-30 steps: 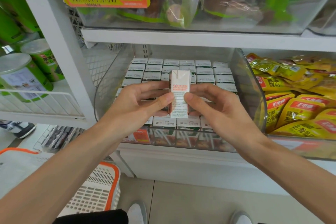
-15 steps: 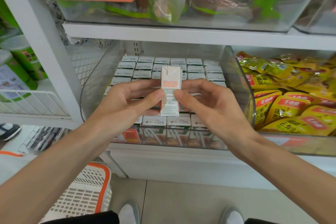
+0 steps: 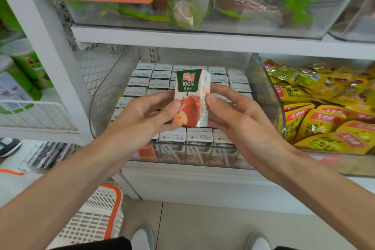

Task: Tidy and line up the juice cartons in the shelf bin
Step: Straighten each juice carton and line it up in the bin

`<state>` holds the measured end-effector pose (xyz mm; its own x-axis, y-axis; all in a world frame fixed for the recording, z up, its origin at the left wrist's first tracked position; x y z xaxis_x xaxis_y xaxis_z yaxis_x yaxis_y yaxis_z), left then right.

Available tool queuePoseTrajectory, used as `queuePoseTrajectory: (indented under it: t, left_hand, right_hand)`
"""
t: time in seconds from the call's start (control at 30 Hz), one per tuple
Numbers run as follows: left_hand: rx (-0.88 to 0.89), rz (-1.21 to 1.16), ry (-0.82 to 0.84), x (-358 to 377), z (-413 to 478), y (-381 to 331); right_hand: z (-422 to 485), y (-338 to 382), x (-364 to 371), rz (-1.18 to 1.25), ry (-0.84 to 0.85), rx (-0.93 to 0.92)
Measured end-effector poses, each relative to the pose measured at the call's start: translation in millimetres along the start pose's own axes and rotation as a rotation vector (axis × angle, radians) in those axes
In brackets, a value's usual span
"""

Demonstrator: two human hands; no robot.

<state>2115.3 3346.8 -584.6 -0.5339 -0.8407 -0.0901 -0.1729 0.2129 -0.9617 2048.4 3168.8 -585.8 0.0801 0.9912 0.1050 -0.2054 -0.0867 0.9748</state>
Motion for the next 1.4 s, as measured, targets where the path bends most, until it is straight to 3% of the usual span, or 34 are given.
queuePoseTrajectory:
  t: [0.37, 1.4]
  left_hand:
    - [0.050, 0.031, -0.029, -1, -2, -1]
    - [0.101, 0.066, 0.009, 4, -1, -1]
  right_hand:
    - [0, 2, -7, -0.241, -0.088, -0.080]
    - [-4, -3, -10, 0.000, -0.188, 0.011]
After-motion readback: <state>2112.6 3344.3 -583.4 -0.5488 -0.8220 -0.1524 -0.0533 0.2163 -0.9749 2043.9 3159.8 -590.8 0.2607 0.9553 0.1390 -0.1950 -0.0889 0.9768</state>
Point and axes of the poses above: each hand's wrist, its own z-axis towards the middle knuckle, its own x-axis out of the palm, y = z × x, the point moved 5 cm from there along z, towards the middle knuckle, and after that the axes turned 13 degrees about -x, right-handed, at the moved point
